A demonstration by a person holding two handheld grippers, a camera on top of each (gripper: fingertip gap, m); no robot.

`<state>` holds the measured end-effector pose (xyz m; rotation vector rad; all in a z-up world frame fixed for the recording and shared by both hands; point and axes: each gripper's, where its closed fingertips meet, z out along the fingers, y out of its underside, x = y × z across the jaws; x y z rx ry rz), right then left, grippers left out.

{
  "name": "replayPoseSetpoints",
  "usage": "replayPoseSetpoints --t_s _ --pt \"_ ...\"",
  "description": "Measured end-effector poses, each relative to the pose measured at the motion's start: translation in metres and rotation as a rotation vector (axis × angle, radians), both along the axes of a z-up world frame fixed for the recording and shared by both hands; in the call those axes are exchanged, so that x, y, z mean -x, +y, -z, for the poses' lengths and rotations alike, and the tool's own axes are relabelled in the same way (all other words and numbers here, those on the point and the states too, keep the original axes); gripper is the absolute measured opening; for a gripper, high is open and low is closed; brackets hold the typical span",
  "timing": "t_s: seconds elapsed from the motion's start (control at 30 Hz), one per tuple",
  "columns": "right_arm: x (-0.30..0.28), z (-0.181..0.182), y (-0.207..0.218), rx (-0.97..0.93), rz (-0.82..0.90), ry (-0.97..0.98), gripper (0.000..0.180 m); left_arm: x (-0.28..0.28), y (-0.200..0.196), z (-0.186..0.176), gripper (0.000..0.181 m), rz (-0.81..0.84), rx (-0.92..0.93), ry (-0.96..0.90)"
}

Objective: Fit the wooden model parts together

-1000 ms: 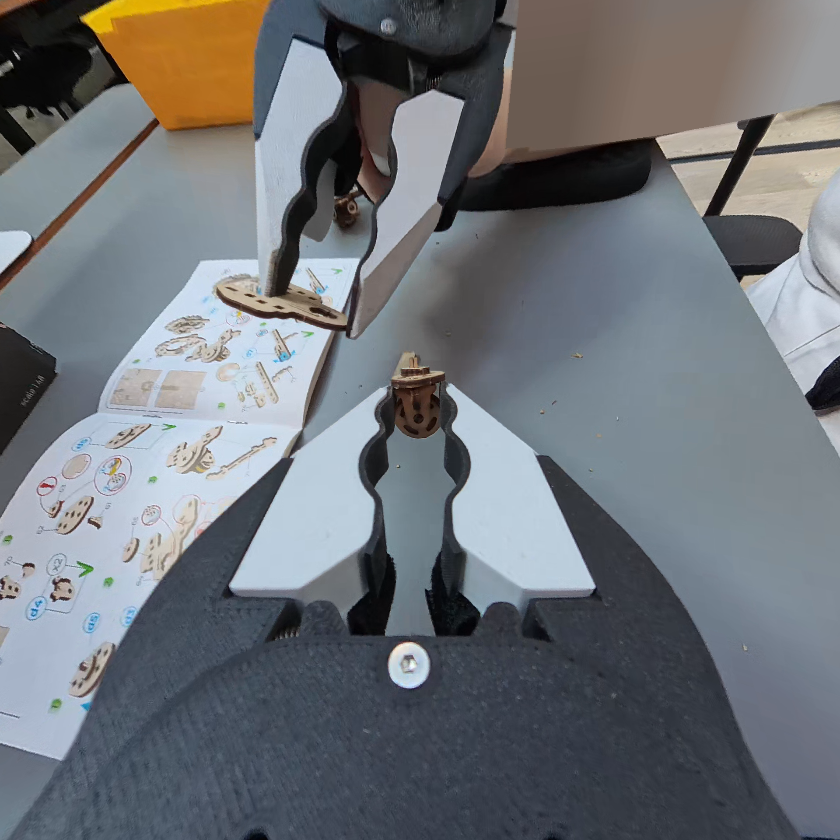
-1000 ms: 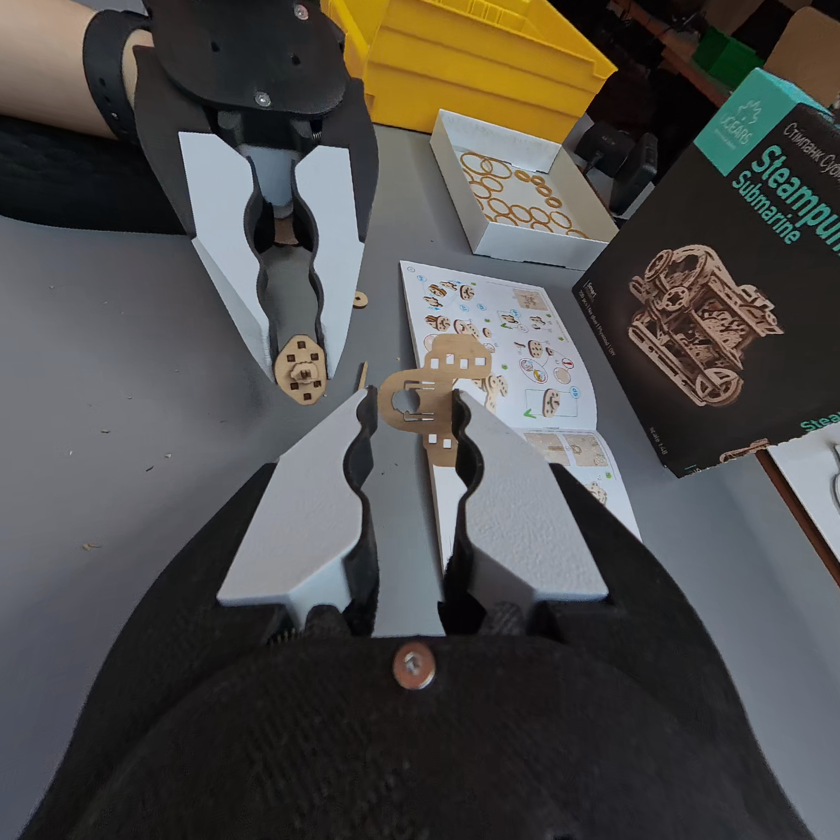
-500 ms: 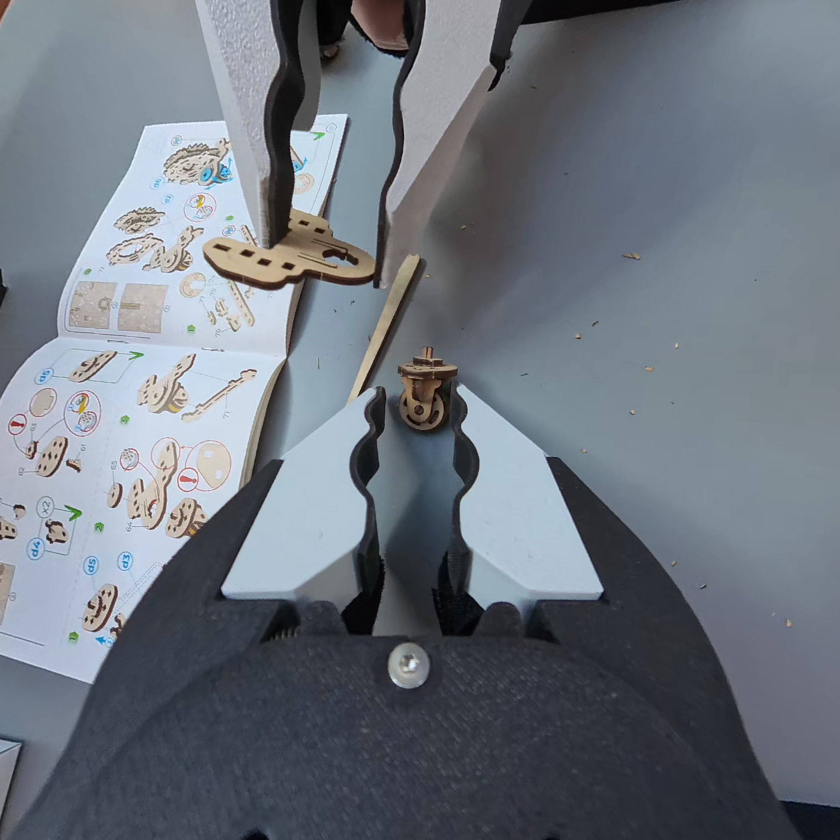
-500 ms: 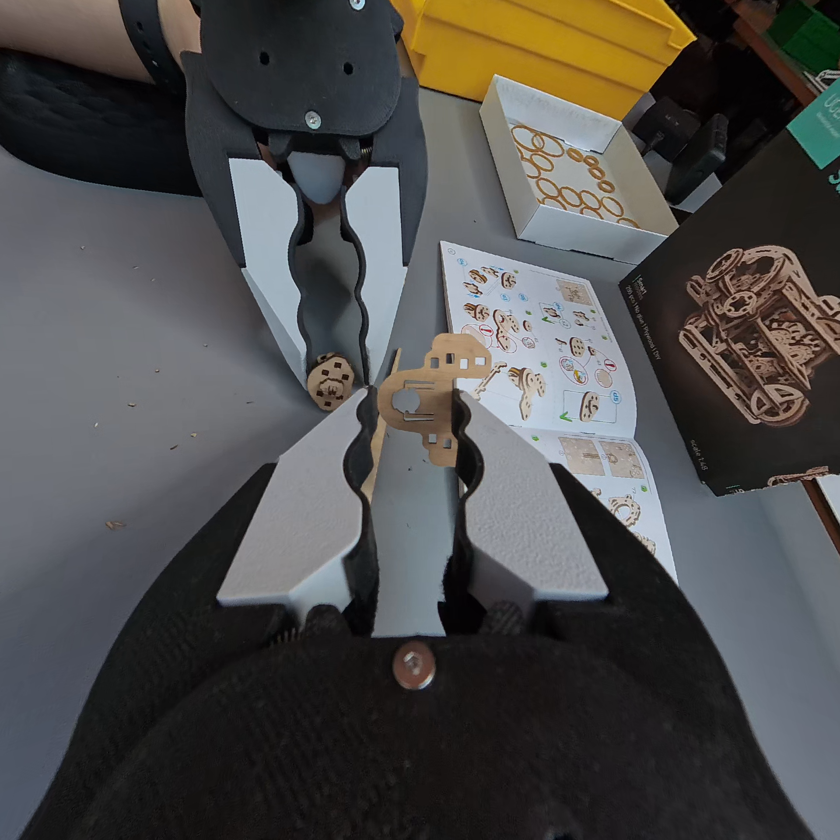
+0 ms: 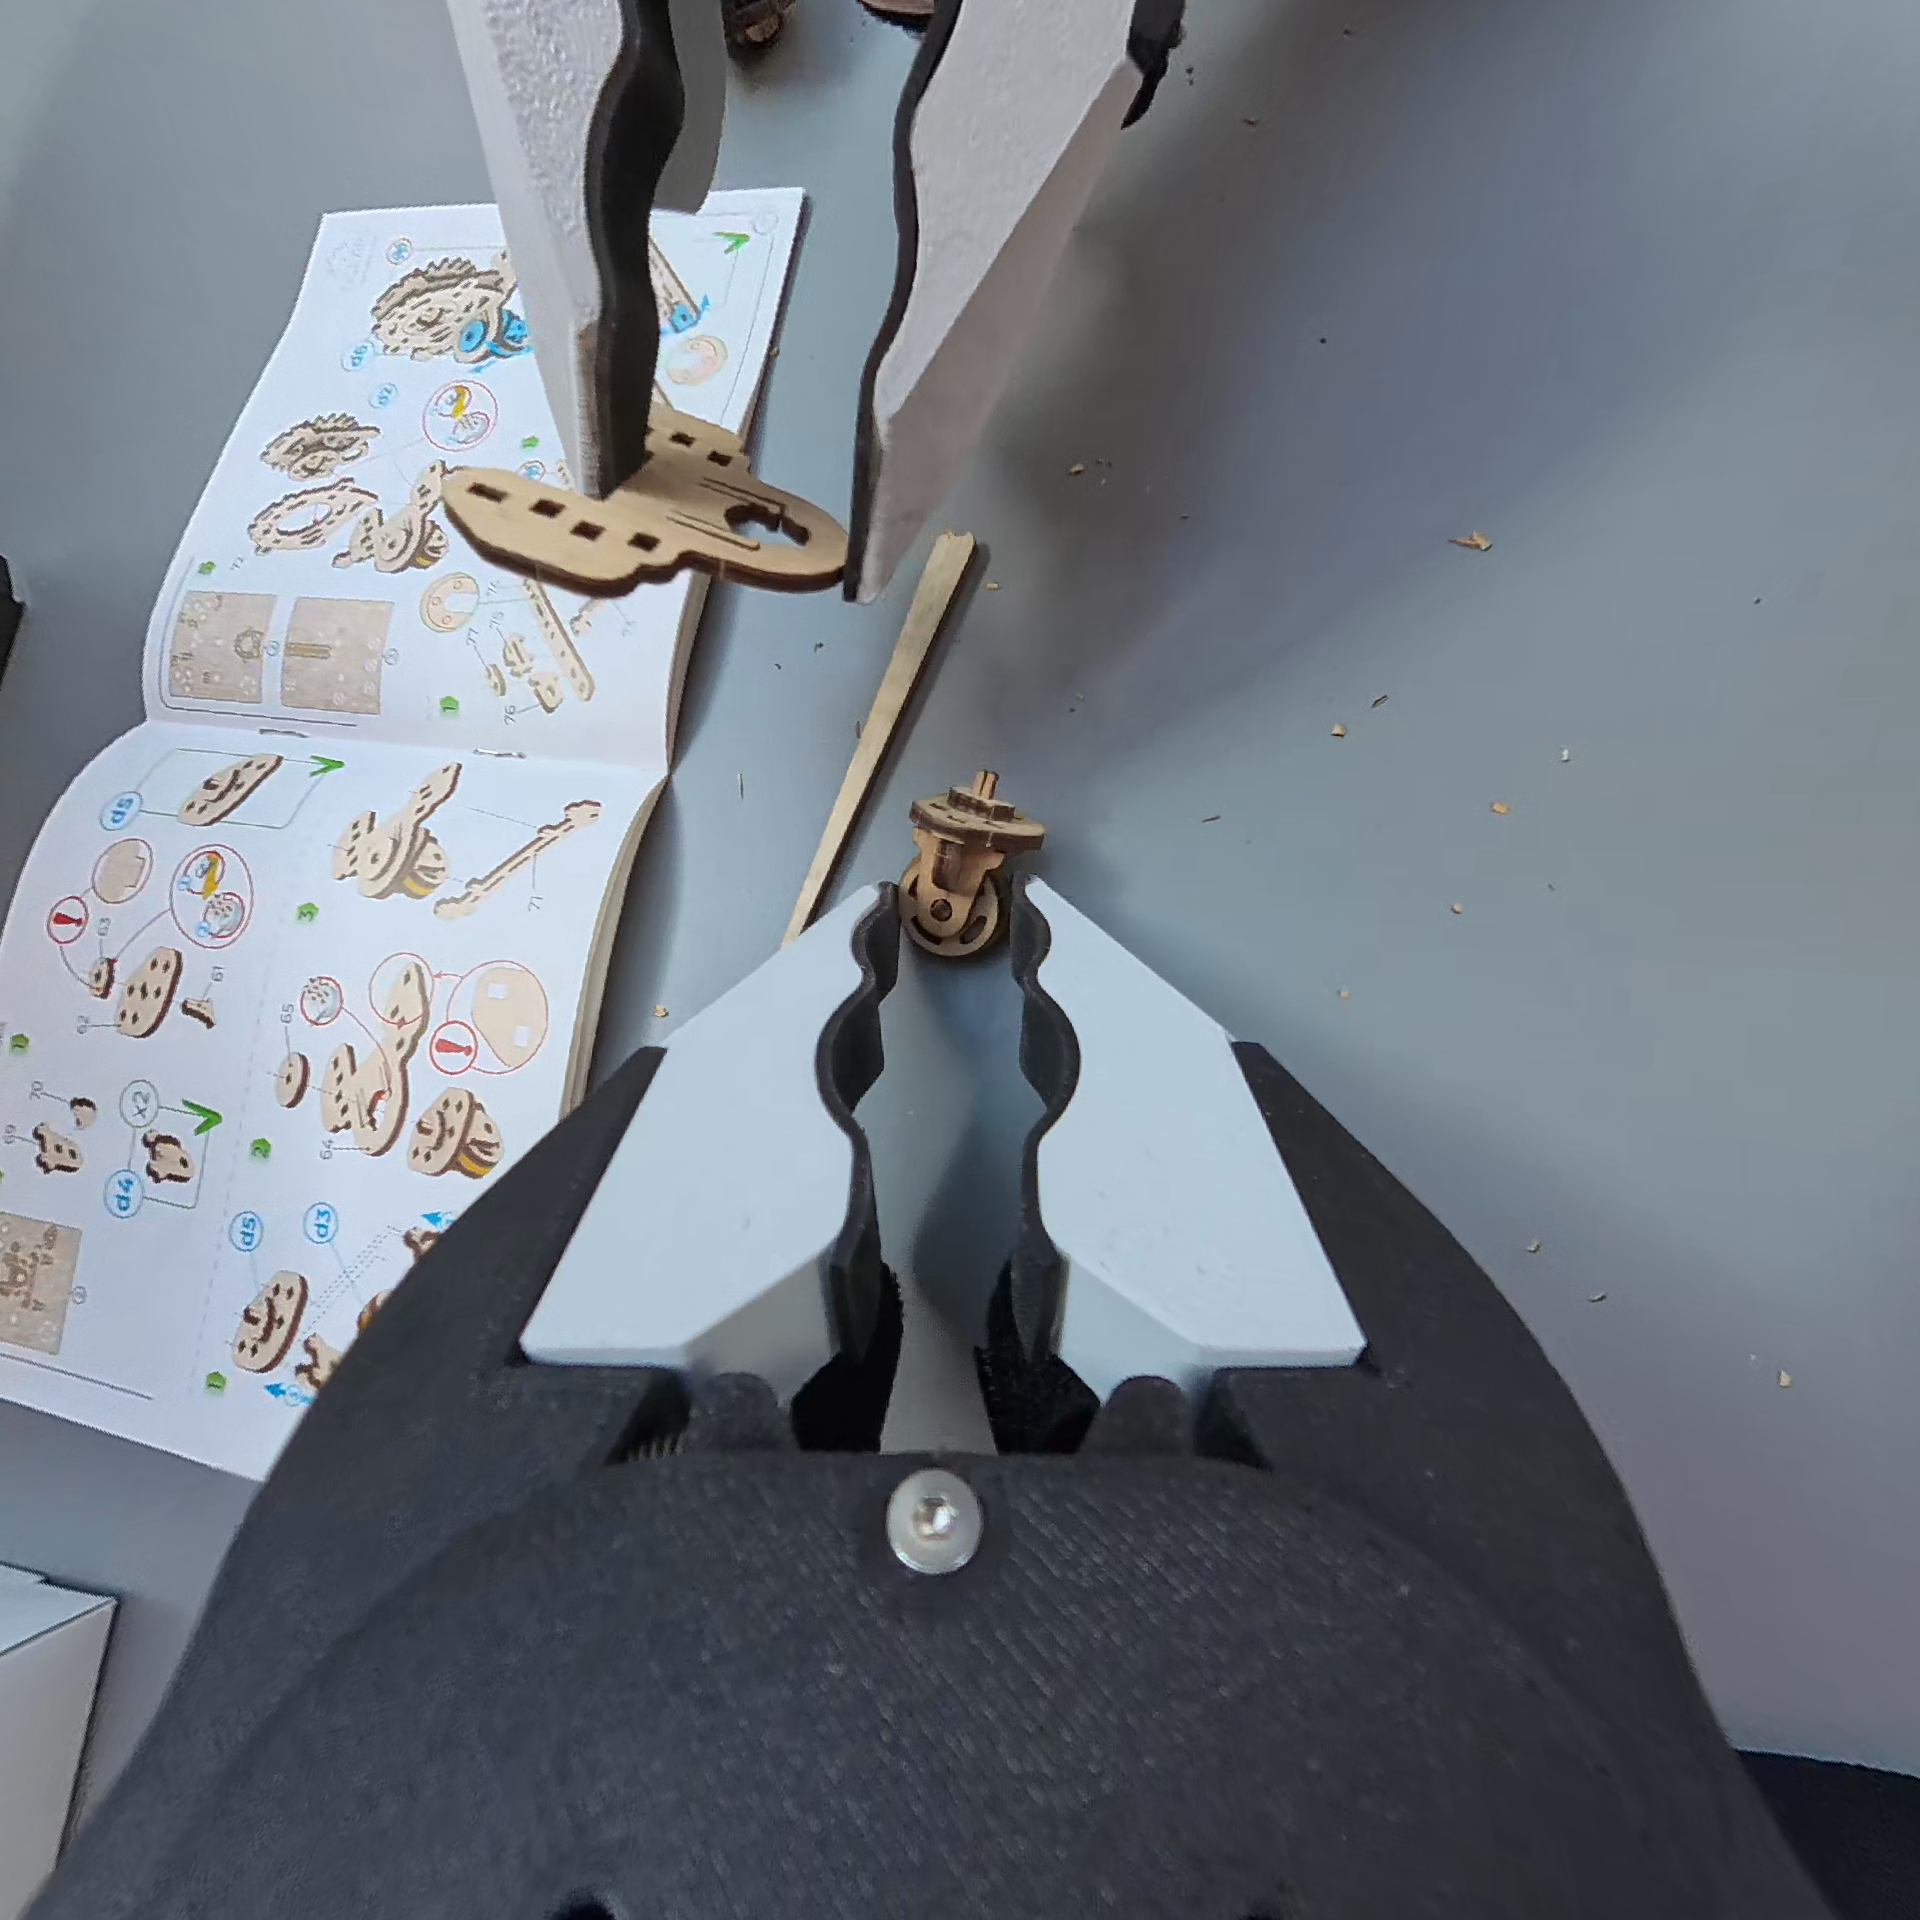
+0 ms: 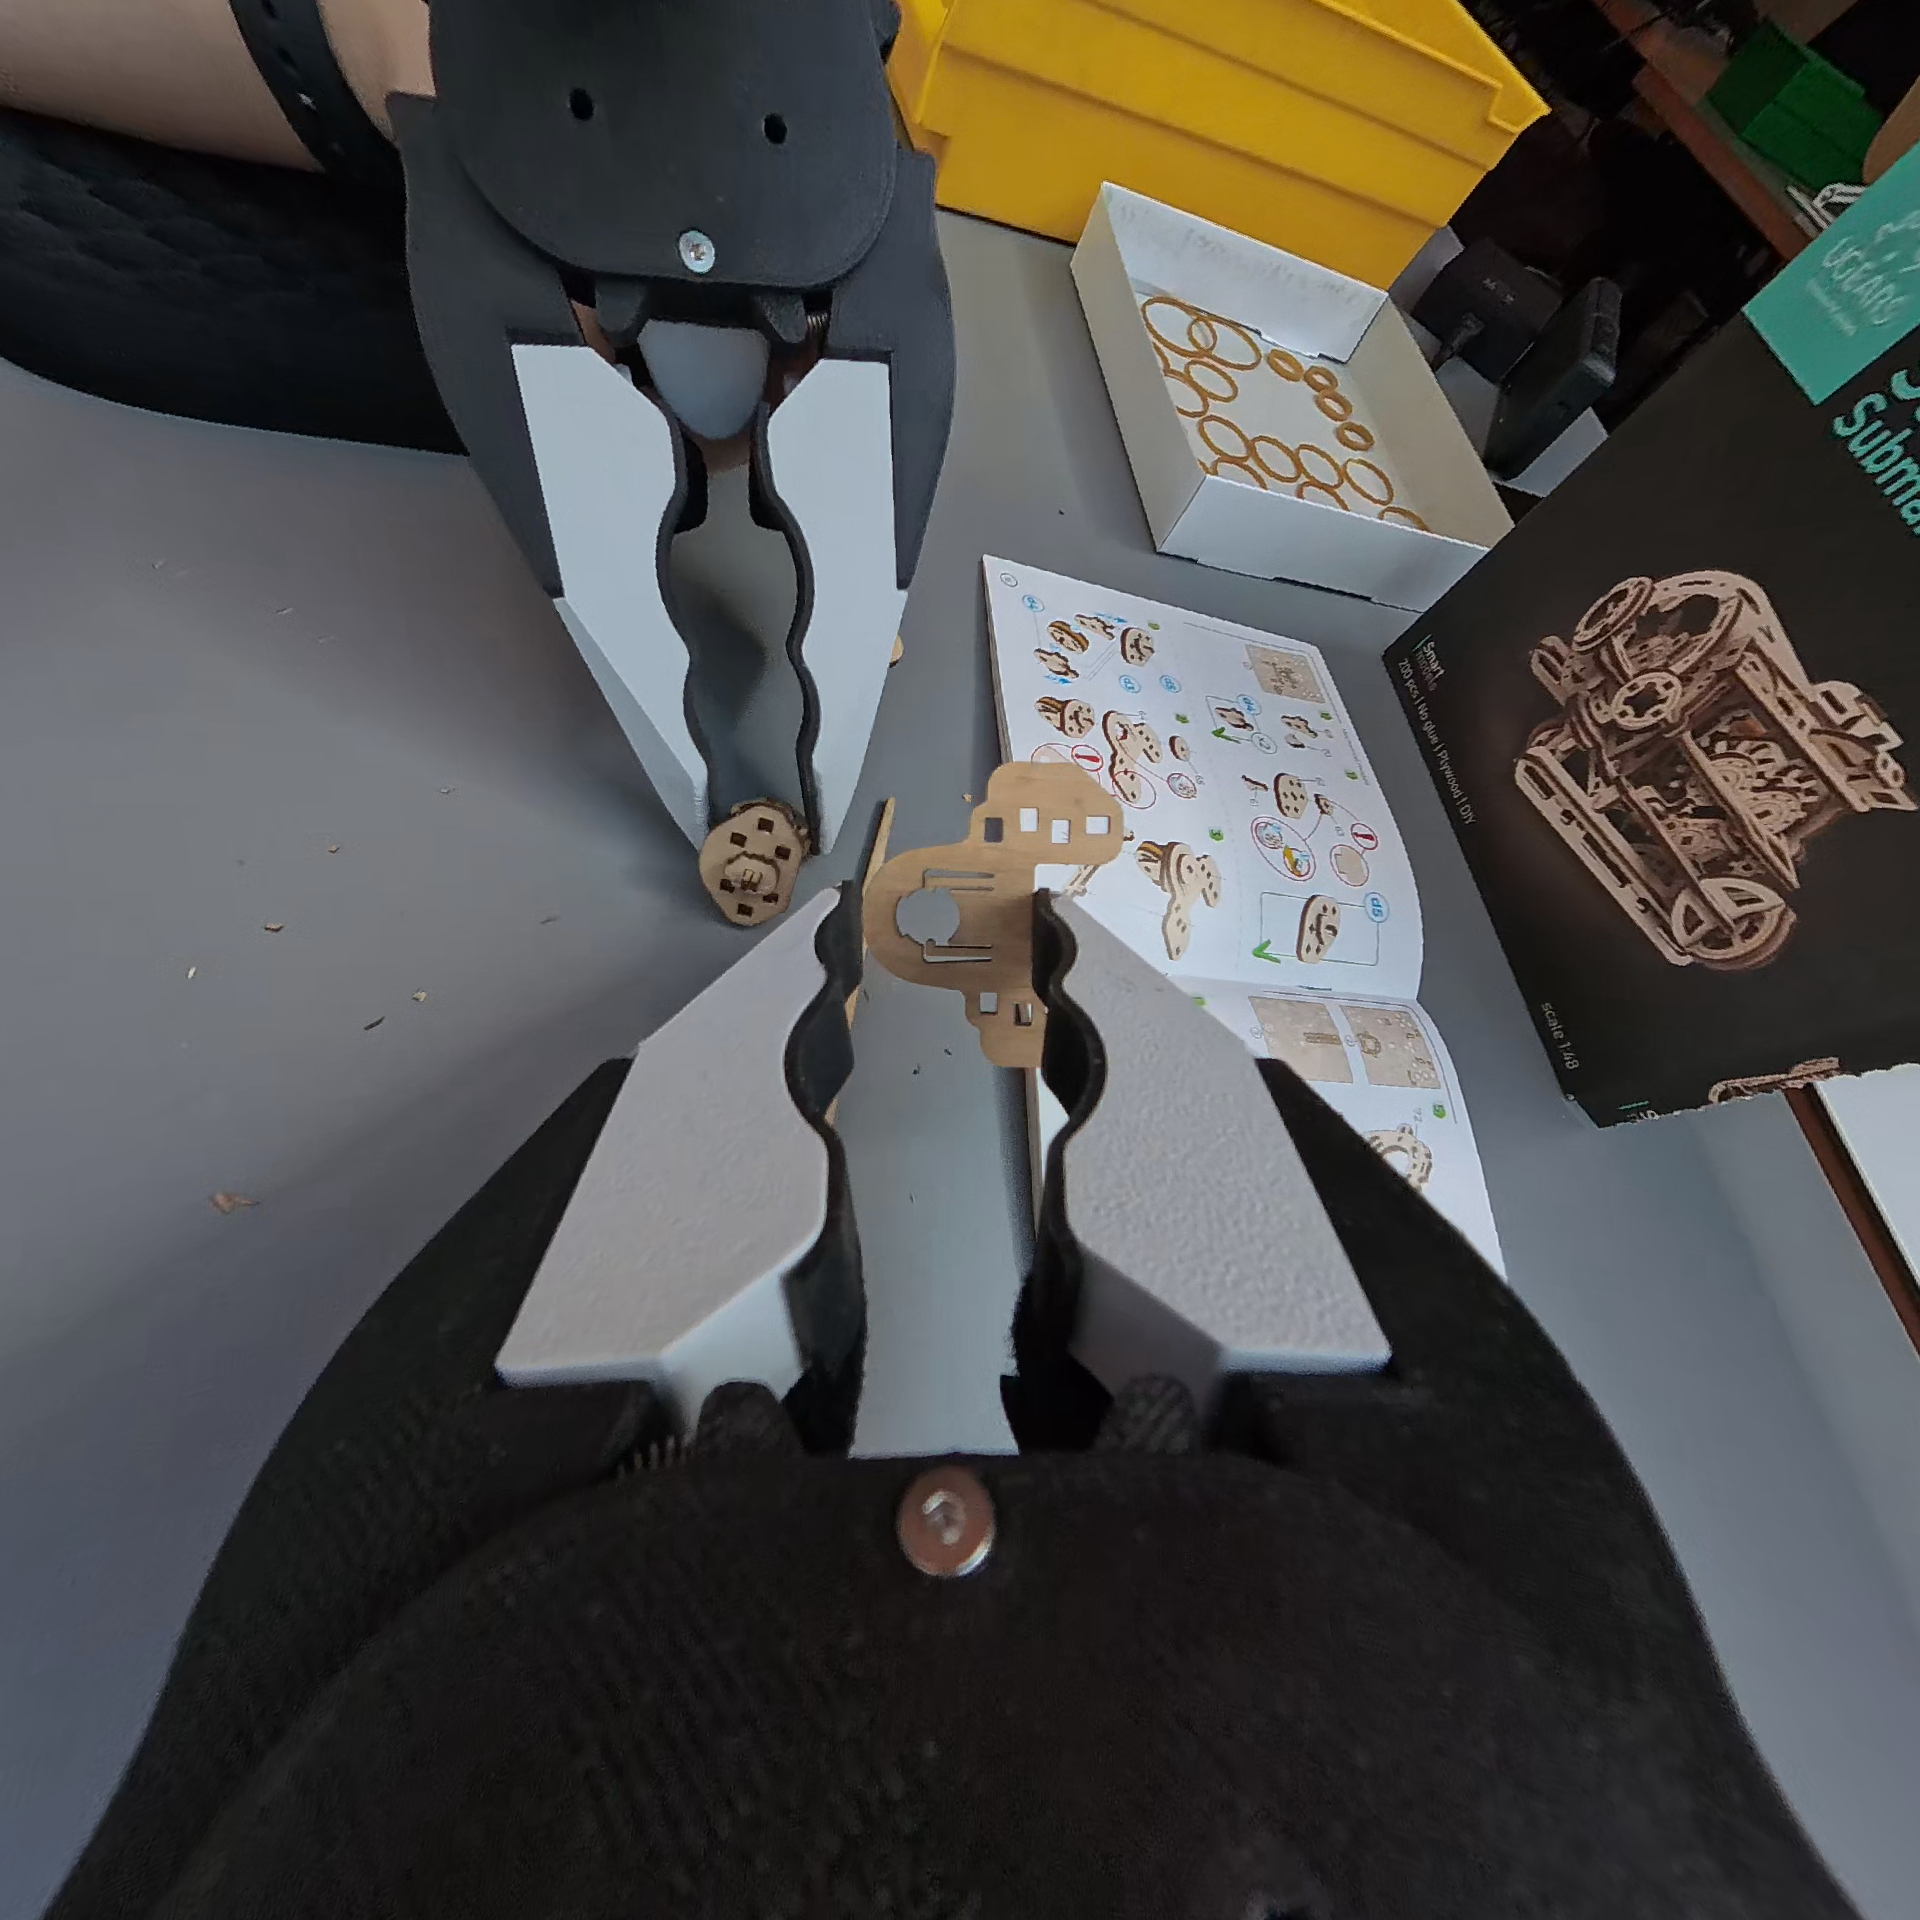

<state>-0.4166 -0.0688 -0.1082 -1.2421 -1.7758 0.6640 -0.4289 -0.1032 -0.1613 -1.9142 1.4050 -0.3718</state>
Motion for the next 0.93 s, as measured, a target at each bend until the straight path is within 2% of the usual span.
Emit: replayPoseSetpoints --t_s 0.3,0.7,0.93 --pt "-0.003 -0.039 0.011 -0.069 0.066 0.183 0.031 0.002 -0.001 -0.031 0.019 -0.089 -0.076 -0.163" --pt "-0.003 -0.043 0.014 -0.048 0.086 0.219 0.031 0.007 0.002 -0.066 0.019 -0.141 -0.108 -0.394" --pt "-0.005 -0.046 0.017 -0.042 0.1 0.235 0.031 0.003 -0.003 -0.061 0.019 -0.1 -0.106 -0.37"
